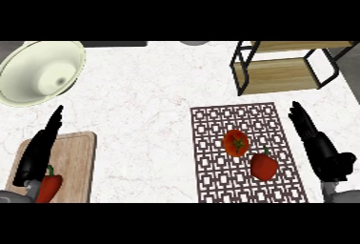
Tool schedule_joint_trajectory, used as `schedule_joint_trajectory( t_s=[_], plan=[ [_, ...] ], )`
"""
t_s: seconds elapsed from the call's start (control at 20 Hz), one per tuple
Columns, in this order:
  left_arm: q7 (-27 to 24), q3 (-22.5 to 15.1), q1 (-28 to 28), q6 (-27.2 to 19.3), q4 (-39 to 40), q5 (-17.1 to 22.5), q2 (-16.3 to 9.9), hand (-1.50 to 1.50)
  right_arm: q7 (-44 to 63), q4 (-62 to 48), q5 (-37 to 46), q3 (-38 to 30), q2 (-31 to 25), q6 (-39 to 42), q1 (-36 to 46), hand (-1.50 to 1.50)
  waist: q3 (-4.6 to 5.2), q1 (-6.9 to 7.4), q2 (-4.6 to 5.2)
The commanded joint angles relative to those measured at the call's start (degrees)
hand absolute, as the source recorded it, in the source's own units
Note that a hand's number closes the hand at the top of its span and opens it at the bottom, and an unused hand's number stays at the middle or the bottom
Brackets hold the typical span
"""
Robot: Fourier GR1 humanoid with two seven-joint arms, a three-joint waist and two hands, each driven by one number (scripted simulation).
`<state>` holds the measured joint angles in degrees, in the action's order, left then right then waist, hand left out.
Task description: Pick the tomato from the placemat and place it in the tiered shelf
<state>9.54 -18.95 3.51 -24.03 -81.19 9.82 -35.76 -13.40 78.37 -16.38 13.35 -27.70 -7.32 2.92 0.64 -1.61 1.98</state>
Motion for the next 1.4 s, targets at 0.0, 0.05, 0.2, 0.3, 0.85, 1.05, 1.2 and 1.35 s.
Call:
schedule_joint_trajectory(
  t_s=[0.0, 0.05, 0.2, 0.3, 0.85, 1.05, 1.2, 1.35],
  plan=[
    [1.79, 0.18, 1.38, 1.89, 1.45, 1.21, 3.37, 0.0, -6.43, -1.81, 0.26, -4.26, -2.59, 2.25, -2.79, 1.5, -0.66, 1.0, -1.94],
    [-0.42, 1.0, -0.93, 3.44, 1.44, 3.96, 3.94, 0.0, -5.64, 1.97, 0.08, -5.31, -1.84, -0.72, -0.74, 1.5, -0.61, 1.1, -2.03],
    [1.22, 4.83, -2.08, 5.31, 0.37, 11.66, 6.05, 0.0, -15.57, 5.57, -3.03, -13.74, -5.58, 0.15, 0.38, 1.5, -0.59, 0.01, -2.62],
    [1.35, 2.76, -3.25, 4.83, 0.55, 12.66, 10.12, 0.0, -8.39, -4.68, 10.34, -14.82, -15.07, -10.76, -3.81, 1.5, 0.25, -0.8, -1.33],
    [2.74, 6.64, 0.79, 11.74, 6.35, 15.24, 12.69, 0.0, -26.31, -6.46, 1.84, -14.35, -9.65, 13.15, -9.98, -1.5, -0.61, 0.7, -2.12],
    [2.74, 6.84, -2.02, 11.86, 3.04, 14.14, 12.15, 0.0, -18.39, 4.34, 4.25, -11.95, -12.07, 13.06, -12.78, -1.5, -0.58, 1.08, -2.2],
    [1.71, 7.9, -0.13, 10.7, 6.32, 13.21, 13.16, 0.0, -12.56, 16.11, 5.17, -11.02, -15.25, 13.01, -18.23, -1.5, -0.5, 0.31, -2.25],
    [4.56, 8.42, -0.61, 13.13, 2.62, 14.34, 11.2, 0.0, -2.64, 20.82, 10.31, -8.68, -14.46, 7.62, -15.96, -1.5, -0.57, 1.33, -2.16]
  ],
)
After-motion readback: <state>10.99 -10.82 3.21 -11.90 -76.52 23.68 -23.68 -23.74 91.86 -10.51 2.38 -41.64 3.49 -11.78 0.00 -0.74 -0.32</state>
